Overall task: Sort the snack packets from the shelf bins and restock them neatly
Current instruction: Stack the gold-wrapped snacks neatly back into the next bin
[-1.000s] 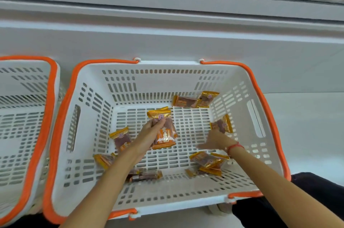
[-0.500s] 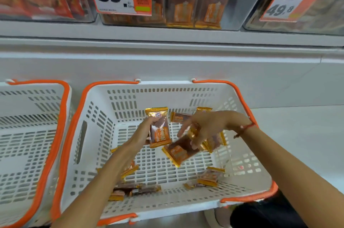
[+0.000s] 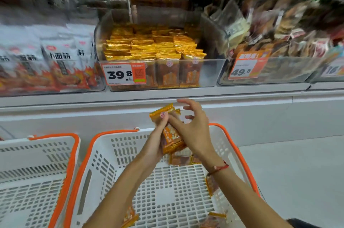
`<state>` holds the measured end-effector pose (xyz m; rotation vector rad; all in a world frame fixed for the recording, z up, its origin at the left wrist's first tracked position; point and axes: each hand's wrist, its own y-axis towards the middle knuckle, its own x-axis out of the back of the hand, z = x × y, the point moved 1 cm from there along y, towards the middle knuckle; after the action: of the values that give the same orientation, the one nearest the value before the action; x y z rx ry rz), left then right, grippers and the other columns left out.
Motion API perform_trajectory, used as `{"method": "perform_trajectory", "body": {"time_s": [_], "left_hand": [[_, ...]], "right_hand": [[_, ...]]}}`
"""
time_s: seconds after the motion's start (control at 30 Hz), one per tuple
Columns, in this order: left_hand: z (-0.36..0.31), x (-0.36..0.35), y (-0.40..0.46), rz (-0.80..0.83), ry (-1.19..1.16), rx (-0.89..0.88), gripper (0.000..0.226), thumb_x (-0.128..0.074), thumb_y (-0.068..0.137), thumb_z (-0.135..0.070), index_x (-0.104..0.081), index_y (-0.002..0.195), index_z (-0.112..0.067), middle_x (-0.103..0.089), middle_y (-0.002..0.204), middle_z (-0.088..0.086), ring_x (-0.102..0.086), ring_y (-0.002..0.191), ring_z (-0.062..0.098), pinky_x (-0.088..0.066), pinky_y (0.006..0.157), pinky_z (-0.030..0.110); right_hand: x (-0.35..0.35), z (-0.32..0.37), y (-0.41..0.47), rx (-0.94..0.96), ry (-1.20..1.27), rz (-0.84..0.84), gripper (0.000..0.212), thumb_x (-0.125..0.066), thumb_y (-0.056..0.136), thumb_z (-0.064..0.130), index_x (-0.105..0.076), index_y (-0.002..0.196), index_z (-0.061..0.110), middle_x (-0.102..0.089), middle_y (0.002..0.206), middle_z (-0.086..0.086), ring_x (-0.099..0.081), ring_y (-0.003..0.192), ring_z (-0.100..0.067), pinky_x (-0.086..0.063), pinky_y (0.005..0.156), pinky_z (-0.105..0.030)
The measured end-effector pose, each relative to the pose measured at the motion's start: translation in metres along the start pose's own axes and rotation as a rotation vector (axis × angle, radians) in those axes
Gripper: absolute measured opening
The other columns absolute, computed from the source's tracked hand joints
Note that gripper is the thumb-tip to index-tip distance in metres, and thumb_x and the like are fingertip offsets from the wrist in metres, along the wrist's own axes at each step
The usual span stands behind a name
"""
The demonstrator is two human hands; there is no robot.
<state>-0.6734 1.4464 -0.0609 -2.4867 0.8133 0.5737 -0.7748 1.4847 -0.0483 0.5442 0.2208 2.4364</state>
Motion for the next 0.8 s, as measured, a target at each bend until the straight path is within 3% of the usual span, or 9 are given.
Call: {"method": "perform_trajectory", "body": {"time_s": [0.1,0.17,0.3,0.37,0.43,0.47,0.57,0.7,0.8], "left_hand": [[-0.016,-0.017,0.0,-0.027,0.106,-0.167,0.035,-0.037,0.099,-0.043,-0.063,0.115,-0.025,-0.076,0.094,-0.003,-0.072,0.084,0.009,-0.058,0.064,0.023],[-0.03,-0.028,0.003,-0.073,0.194,-0.278,0.044,-0.036,0.096,-0.053,-0.057,0.128,-0.031,-0.072,0.11,-0.004,-0.07,0.096,0.009,-0.057,0.075,0.025],[-0.058,-0.06,0.019,-0.068,0.304,-0.495,0.057,-0.031,0.088,-0.064,-0.036,0.141,-0.045,-0.052,0.132,-0.018,-0.058,0.111,-0.003,-0.05,0.084,0.016],[-0.073,-0.077,0.026,-0.02,0.39,-0.52,0.046,-0.026,0.088,-0.063,-0.034,0.133,-0.053,-0.045,0.122,-0.03,-0.049,0.104,-0.018,-0.044,0.074,0.003],[-0.096,-0.089,0.033,0.071,0.464,-0.475,0.024,-0.032,0.091,-0.058,-0.041,0.113,-0.055,-0.052,0.103,-0.039,-0.052,0.086,-0.026,-0.044,0.066,0.0],[-0.108,-0.091,0.039,0.125,0.481,-0.465,0.023,-0.042,0.089,-0.057,-0.05,0.109,-0.05,-0.061,0.101,-0.035,-0.058,0.087,-0.02,-0.049,0.072,0.005],[-0.148,-0.091,0.06,0.231,0.537,-0.362,0.048,-0.076,0.074,-0.047,-0.06,0.117,-0.031,-0.073,0.108,-0.002,-0.07,0.097,0.017,-0.056,0.088,0.038],[-0.186,-0.099,0.078,0.395,0.885,-0.256,0.046,-0.078,0.074,-0.036,-0.062,0.117,-0.026,-0.074,0.105,0.002,-0.071,0.097,0.02,-0.057,0.085,0.032],[-0.198,-0.101,0.094,0.333,0.883,-0.318,0.042,-0.072,0.073,-0.041,-0.066,0.11,-0.024,-0.075,0.101,0.002,-0.071,0.095,0.019,-0.057,0.084,0.032]], "right_hand": [[0.004,0.015,0.002,-0.054,0.125,0.089,0.036,-0.06,0.092,0.039,-0.05,0.126,0.041,-0.047,0.123,0.022,-0.047,0.113,0.007,-0.046,0.091,-0.021],[0.012,0.023,0.006,-0.07,0.195,0.185,0.044,-0.055,0.092,0.044,-0.043,0.134,0.041,-0.044,0.129,0.022,-0.047,0.117,0.007,-0.046,0.097,-0.023],[0.04,0.047,0.037,0.012,0.277,0.271,0.054,-0.063,0.087,0.036,-0.044,0.138,0.035,-0.054,0.126,0.024,-0.056,0.111,0.008,-0.047,0.087,-0.013],[0.057,0.058,0.056,0.074,0.274,0.249,0.054,-0.067,0.084,0.037,-0.049,0.135,0.032,-0.06,0.124,0.018,-0.059,0.113,0.0,-0.05,0.091,-0.02],[0.074,0.065,0.074,0.105,0.306,0.203,0.055,-0.069,0.082,0.032,-0.053,0.133,0.028,-0.065,0.121,0.01,-0.063,0.111,-0.008,-0.053,0.091,-0.027],[0.083,0.068,0.082,0.11,0.341,0.191,0.055,-0.07,0.08,0.029,-0.055,0.132,0.027,-0.067,0.119,0.008,-0.064,0.109,-0.01,-0.054,0.089,-0.027],[0.109,0.074,0.106,0.112,0.354,0.179,0.056,-0.073,0.071,0.024,-0.061,0.125,0.03,-0.072,0.108,0.012,-0.068,0.099,-0.009,-0.056,0.078,-0.022],[0.121,0.079,0.136,0.147,0.2,0.282,0.052,-0.076,0.076,0.01,-0.063,0.122,0.031,-0.072,0.103,0.015,-0.069,0.094,-0.004,-0.053,0.071,-0.016],[0.12,0.08,0.153,0.179,0.224,0.269,0.05,-0.075,0.078,0.017,-0.062,0.124,0.028,-0.071,0.105,0.01,-0.069,0.093,-0.004,-0.053,0.072,-0.015]]}}
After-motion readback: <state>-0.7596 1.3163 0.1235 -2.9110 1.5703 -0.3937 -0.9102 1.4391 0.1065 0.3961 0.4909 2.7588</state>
